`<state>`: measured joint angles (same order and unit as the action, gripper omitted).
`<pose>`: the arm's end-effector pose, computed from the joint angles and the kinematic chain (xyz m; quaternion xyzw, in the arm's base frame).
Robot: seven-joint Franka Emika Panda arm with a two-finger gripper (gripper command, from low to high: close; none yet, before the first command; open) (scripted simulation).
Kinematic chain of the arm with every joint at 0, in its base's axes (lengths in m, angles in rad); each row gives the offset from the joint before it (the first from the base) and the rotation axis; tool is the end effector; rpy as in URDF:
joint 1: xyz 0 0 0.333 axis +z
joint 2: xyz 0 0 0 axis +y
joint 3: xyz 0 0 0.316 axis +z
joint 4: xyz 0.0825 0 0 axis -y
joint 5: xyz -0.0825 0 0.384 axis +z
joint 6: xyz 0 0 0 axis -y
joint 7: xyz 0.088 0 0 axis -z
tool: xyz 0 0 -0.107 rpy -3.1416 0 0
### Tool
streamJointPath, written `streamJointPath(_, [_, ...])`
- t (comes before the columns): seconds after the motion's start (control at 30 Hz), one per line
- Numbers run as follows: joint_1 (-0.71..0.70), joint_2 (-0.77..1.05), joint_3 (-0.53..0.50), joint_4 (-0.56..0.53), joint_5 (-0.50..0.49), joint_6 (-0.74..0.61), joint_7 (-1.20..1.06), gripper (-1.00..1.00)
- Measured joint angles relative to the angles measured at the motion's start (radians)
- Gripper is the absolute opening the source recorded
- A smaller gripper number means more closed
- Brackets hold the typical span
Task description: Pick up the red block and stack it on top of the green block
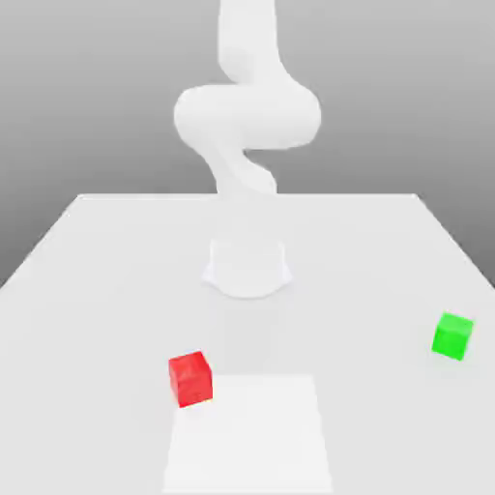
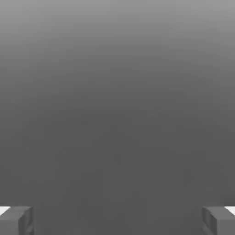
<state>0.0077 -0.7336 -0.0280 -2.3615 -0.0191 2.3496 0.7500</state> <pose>0.3745 -0.0113 0.6611 -0.8686 0.3479 -0.3293 0.1272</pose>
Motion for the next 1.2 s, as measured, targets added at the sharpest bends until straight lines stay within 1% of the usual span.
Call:
streamJointPath(0.33, [0.014, 0.321, -0.138, -0.285, -0.058, 0.236, -0.266, 0.0])
streamJointPath(0.53, [0.016, 0.55, -0.227, -0.473, -0.065, 0.398, -0.47, 0.0])
streamJointPath(0.6, [0.02, 0.664, -0.243, -0.512, -0.025, 0.482, -0.554, 0.0])
streamJointPath(0.67, [0.014, 0.752, -0.221, -0.515, 0.047, 0.552, -0.621, 0.0])
streamJointPath(0.73, [-0.016, 0.83, -0.172, -0.507, 0.129, 0.614, -0.684, 0.0])
streamJointPath(0.8, [-0.079, 0.903, -0.095, -0.497, 0.189, 0.675, -0.728, 0.0])
streamJointPath(0.83, [-0.101, 0.927, -0.069, -0.493, 0.205, 0.696, -0.74, -1.0])
streamJointPath(1.0, [-0.102, 0.927, -0.068, -0.493, 0.203, 0.694, -0.739, -1.0])
streamJointPath(1.03, [-0.112, 0.939, -0.056, -0.491, 0.212, 0.704, -0.745, -1.0])
streamJointPath(1.07, [-0.104, 0.927, -0.066, -0.493, 0.203, 0.694, -0.739, -1.0])
streamJointPath(1.1, [-0.09, 0.903, -0.085, -0.497, 0.183, 0.674, -0.724, -1.0])
streamJointPath(1.2, [-0.073, 0.804, -0.131, -0.513, 0.077, 0.593, -0.648, -1.0])
